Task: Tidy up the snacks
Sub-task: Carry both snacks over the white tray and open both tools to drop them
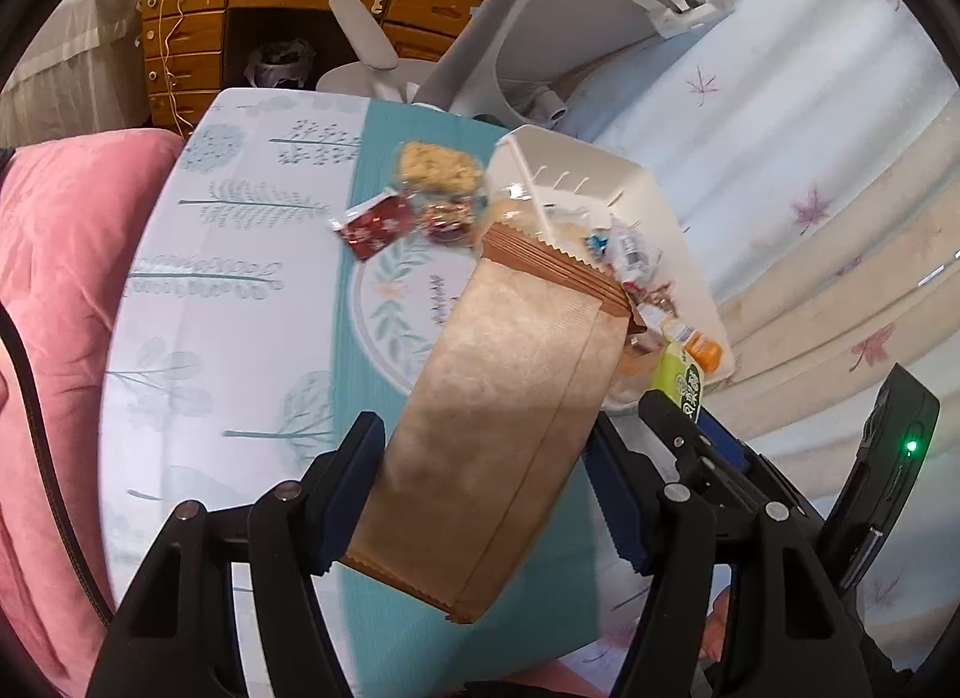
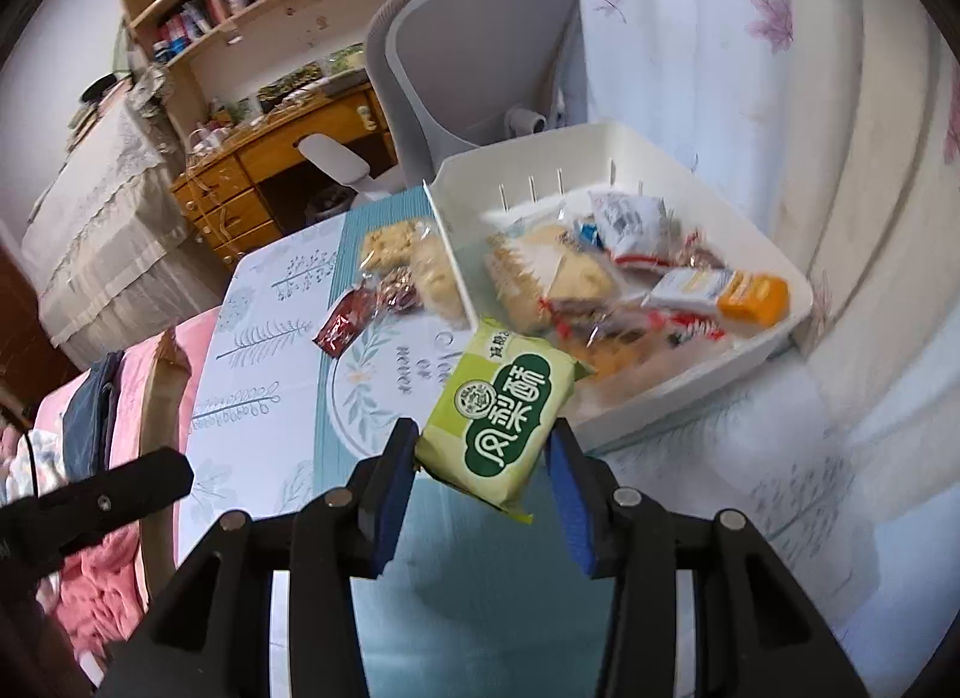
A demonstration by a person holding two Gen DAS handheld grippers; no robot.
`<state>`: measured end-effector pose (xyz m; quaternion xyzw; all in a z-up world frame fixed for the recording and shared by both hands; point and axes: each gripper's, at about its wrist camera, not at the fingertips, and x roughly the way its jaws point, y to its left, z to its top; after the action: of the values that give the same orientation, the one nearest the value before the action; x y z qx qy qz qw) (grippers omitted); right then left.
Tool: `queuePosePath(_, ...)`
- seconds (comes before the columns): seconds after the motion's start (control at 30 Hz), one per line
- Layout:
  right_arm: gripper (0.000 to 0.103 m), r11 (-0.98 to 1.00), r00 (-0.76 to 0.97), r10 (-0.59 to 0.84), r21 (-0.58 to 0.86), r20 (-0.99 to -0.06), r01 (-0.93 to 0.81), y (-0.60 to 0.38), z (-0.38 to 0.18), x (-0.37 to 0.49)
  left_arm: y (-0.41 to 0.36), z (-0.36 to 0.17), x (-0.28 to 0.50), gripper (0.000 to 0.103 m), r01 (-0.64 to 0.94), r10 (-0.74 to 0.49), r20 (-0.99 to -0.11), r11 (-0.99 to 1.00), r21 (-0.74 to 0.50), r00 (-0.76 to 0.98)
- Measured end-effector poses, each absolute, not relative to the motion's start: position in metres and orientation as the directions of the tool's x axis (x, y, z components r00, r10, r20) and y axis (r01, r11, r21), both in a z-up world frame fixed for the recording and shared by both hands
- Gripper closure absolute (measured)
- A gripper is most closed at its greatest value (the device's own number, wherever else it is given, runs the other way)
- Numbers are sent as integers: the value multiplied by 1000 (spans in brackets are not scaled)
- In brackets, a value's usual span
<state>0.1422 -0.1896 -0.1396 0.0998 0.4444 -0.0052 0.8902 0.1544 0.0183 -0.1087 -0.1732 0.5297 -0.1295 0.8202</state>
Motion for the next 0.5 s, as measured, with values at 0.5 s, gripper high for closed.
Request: queuePosePath(0.5, 59, 986, 595, 160, 100, -788, -133, -296, -128, 187, -93, -117, 195, 37, -127, -379, -801, 866, -483, 463)
